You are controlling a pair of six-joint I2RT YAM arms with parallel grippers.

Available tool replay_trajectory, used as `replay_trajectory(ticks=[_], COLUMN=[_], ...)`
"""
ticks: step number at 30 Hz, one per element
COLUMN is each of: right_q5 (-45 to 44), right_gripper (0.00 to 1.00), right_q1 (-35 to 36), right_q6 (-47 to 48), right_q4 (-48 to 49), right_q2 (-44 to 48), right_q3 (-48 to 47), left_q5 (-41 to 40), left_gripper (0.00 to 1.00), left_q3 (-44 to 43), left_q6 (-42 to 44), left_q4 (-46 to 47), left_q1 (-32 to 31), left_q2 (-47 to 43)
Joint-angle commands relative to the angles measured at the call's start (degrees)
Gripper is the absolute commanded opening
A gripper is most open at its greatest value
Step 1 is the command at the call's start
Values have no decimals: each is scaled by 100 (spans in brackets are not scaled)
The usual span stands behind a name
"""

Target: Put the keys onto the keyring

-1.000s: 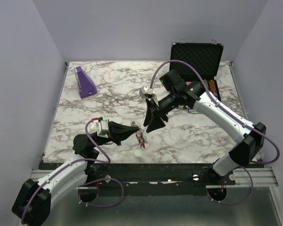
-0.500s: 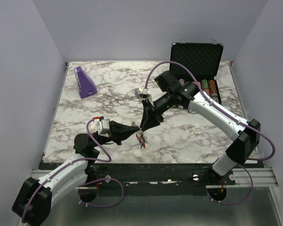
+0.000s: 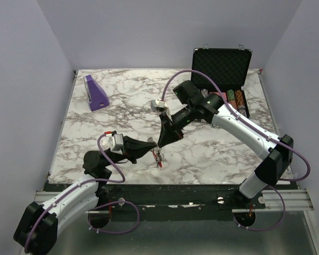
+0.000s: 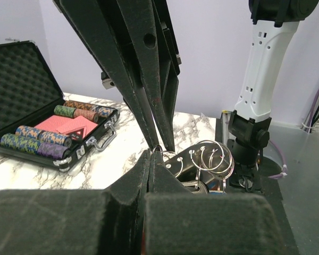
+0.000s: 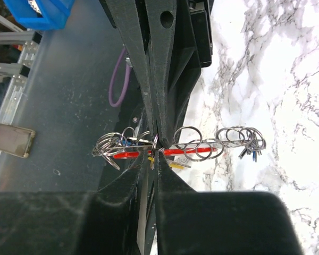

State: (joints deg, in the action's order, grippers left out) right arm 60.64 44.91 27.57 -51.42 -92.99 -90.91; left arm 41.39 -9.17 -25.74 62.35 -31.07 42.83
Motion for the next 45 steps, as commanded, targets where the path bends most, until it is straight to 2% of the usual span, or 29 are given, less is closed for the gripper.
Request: replay_trajectory(ticks=[1,5,6,10,15,17,22,31,32,35,36,37,38,42,45], right_q5=[-342,-360,-360,-369,-465,-509,-588,-642,-615,-615,-624,-624,-641,-633,-703], right_gripper=[10,6,7,23,27,23,1,1,1,1,1,1,1,1,0], right_q1=[106,115,124,141,238,256,264,264,264,264,264,264,264,264,273], right_q6=[-85,-164,-191,-191,-235,-243,-314,-7,55,117,125,134,134,152,161], right_q4=[281,308,299,290,352,352,404,45,9,-87,-105,-131,-140,-175,-237], right_q2=[-26,-70,-79,-105,-140,-167,-202,-255,-281,-290,-290,-272,-281,-272,-316], right_q3=[12,-40,-58,-67,-14,-58,-93,-339,-339,-392,-375,-383,-366,-304,-322], left_q5=[-403,-482,-517,-605,-658,-658,-693,-632,-606,-553,-527,-492,-465,-386,-324], left_gripper=[0,0,0,0,0,0,0,0,2,17,24,35,40,47,49], left_q3=[-15,-6,-6,-6,-15,-15,12,21,12,-6,-15,-32,-67,-208,-427], left_q6=[156,165,174,183,183,192,201,174,157,183,200,235,288,534,797], left_q4=[23,-73,-108,-179,-205,-205,-240,-425,-486,-837,-969,-1118,-1320,-2067,-2804], left_q1=[13,5,4,4,4,4,4,4,4,4,4,4,4,13,4], left_q2=[-231,-275,-301,-336,-345,-345,-398,-451,-477,-635,-696,-775,-854,-1118,-1285])
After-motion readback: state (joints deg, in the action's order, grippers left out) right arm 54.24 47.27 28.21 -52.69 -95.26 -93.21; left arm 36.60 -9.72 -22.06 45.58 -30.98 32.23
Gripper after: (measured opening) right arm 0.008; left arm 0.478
